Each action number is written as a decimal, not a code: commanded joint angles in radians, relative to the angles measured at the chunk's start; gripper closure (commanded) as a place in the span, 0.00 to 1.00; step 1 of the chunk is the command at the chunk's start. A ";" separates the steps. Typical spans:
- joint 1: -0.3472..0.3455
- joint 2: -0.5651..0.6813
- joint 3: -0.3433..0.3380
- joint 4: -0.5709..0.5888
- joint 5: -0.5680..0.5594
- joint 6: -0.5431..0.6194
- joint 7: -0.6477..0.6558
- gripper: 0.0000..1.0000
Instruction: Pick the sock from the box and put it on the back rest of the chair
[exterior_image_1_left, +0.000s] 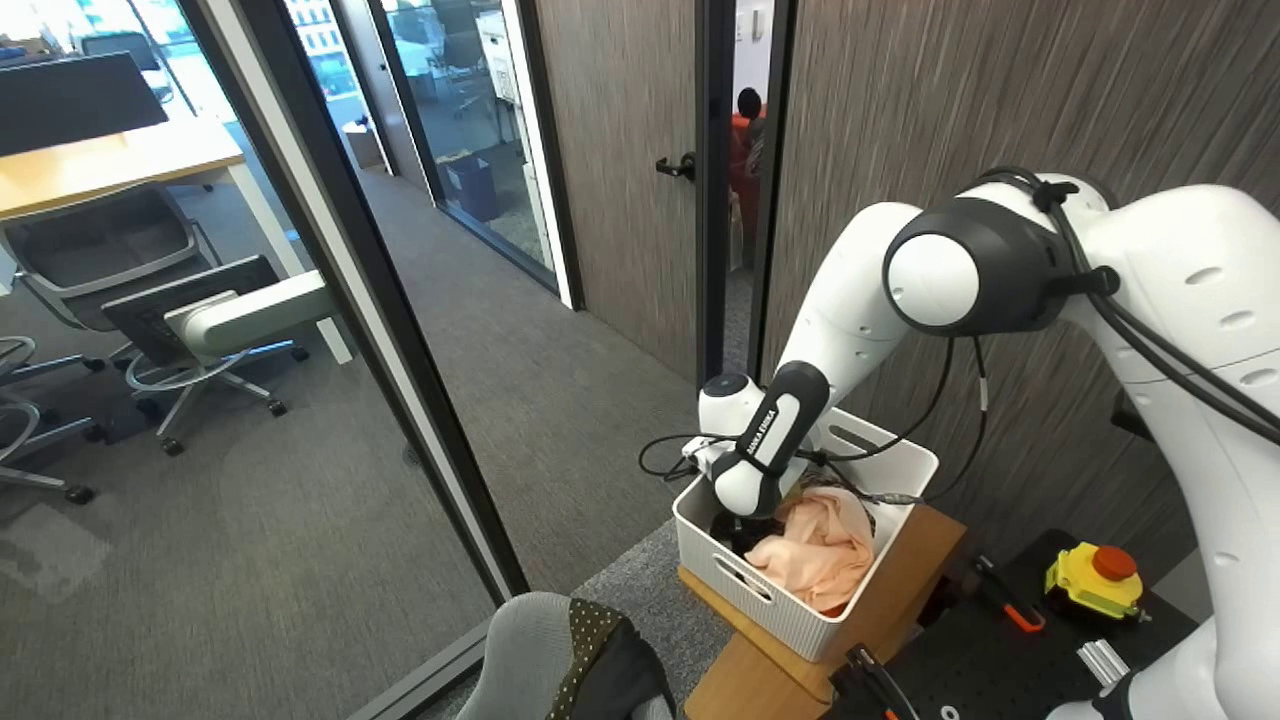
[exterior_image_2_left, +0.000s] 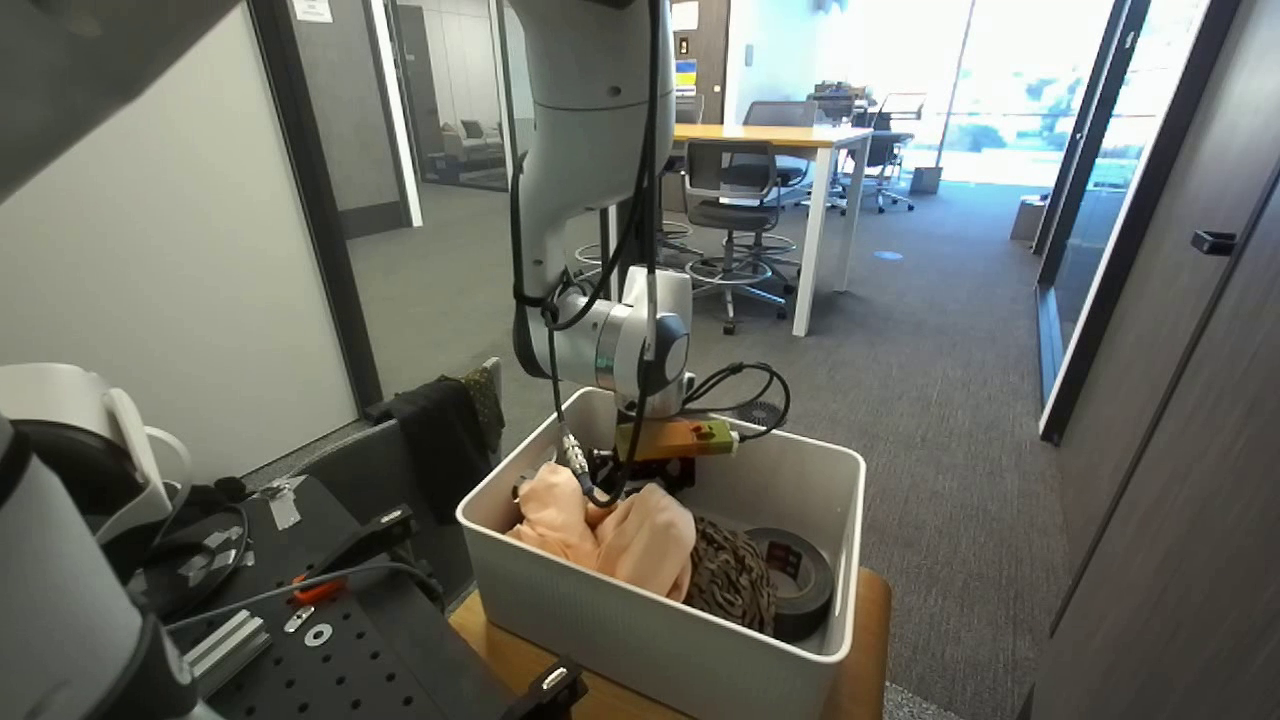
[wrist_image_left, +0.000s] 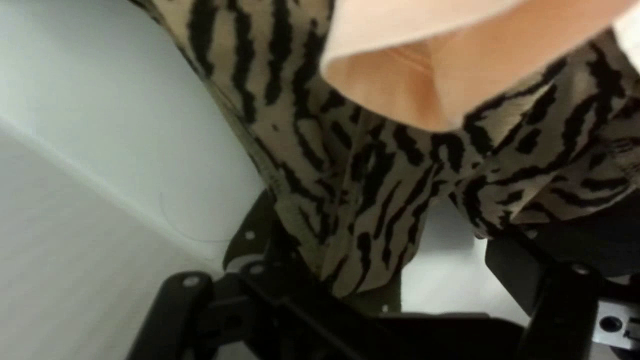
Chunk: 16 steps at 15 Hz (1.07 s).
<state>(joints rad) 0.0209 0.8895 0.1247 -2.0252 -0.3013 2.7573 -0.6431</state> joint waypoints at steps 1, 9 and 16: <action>-0.030 0.029 0.020 0.049 0.005 -0.009 0.009 0.00; -0.052 0.028 0.023 0.056 0.006 -0.009 0.022 0.73; -0.050 0.023 0.026 0.057 0.004 -0.012 0.025 0.92</action>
<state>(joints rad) -0.0213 0.8938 0.1419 -1.9980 -0.3001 2.7521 -0.6252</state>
